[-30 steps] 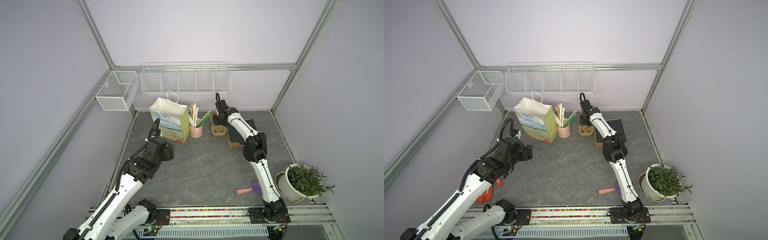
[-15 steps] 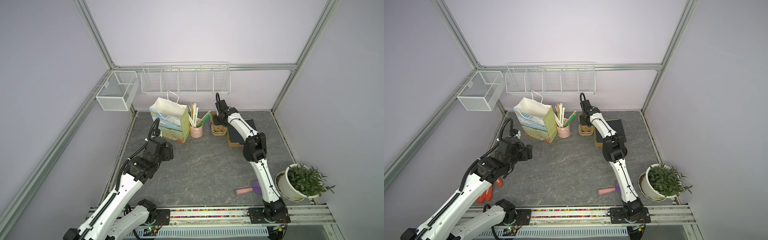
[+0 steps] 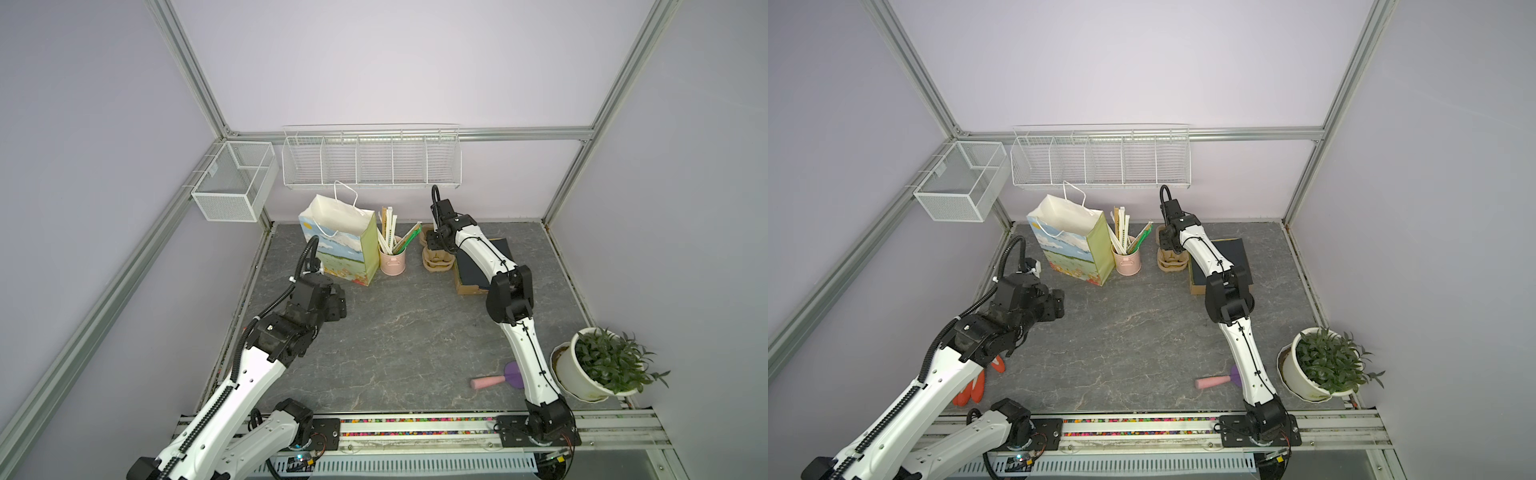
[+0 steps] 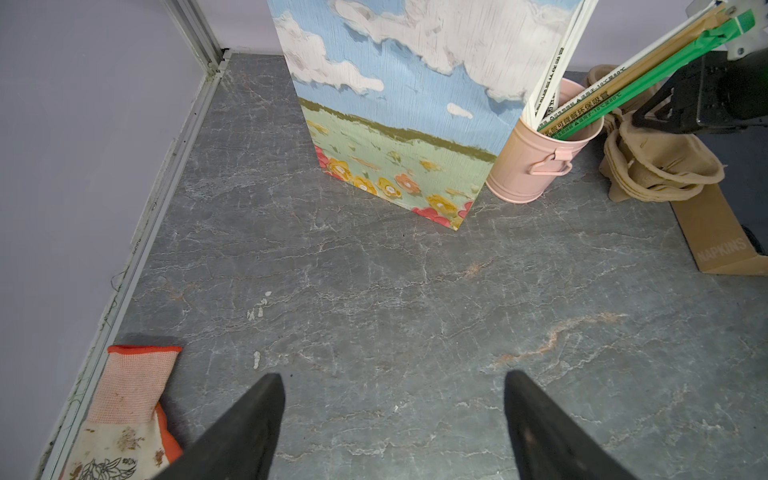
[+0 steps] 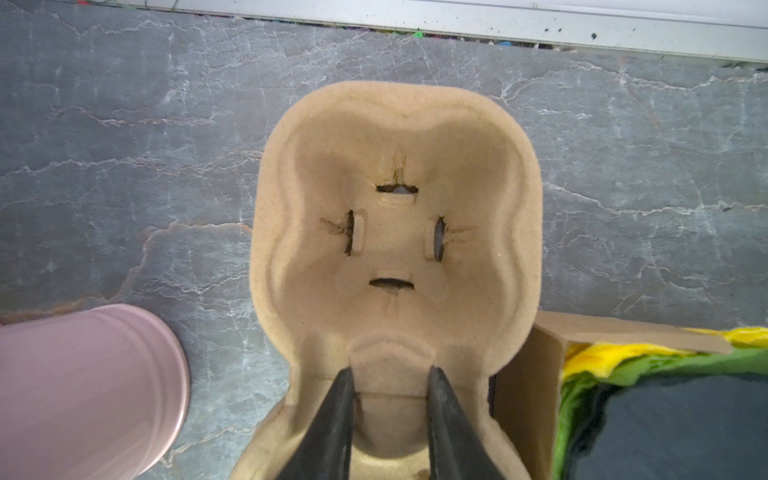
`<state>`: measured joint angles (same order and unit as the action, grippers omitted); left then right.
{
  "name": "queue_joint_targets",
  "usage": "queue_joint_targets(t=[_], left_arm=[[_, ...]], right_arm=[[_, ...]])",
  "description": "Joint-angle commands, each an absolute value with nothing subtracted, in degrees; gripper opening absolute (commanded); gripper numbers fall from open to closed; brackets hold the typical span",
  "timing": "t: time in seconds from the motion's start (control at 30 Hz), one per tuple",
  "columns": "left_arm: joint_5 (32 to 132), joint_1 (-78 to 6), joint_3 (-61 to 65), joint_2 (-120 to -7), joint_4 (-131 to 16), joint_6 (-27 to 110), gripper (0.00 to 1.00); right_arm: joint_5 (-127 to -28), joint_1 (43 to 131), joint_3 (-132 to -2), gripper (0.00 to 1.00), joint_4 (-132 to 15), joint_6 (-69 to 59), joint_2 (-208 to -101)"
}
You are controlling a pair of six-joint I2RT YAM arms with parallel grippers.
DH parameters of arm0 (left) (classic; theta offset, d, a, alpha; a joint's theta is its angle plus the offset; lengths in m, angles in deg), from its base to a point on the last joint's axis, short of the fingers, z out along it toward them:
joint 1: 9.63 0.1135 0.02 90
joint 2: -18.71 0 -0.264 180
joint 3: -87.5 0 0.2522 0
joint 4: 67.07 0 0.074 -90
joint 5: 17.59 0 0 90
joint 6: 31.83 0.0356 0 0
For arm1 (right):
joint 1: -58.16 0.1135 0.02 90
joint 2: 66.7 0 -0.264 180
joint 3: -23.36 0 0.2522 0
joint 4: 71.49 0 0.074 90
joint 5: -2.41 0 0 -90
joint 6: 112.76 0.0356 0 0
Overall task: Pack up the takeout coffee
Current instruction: 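Lift the pulp cup carrier with the right gripper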
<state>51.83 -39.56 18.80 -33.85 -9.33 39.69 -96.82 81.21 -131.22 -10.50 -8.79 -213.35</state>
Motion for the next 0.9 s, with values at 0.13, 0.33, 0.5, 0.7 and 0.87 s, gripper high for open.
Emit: queue_joint_targets(t=[0.13,0.33,0.5,0.7,0.87], left_arm=[[52.2,-39.0,19.2,-33.6,-9.3,40.5,0.83],[52.2,-38.8,19.2,-33.4,-9.3,40.5,0.83],[52.2,-38.7,19.2,-32.8,-9.3,40.4,0.83],[52.2,-38.7,19.1,-32.3,-9.4,40.3,0.83],[51.9,-38.6,19.1,-31.6,-9.4,40.2,0.83]], right_arm=[[-98.2,81.9,-128.3,0.28,-10.9,-7.4,-204.4],[-98.7,82.4,-124.4,0.27,-9.4,-6.3,-199.0],[-99.3,83.1,-111.7,0.28,-12.3,-5.6,-189.9],[-99.0,84.6,-93.5,0.28,-17.8,-4.5,-175.9],[-100.2,88.8,-78.7,0.29,-20.9,-2.5,-164.8]])
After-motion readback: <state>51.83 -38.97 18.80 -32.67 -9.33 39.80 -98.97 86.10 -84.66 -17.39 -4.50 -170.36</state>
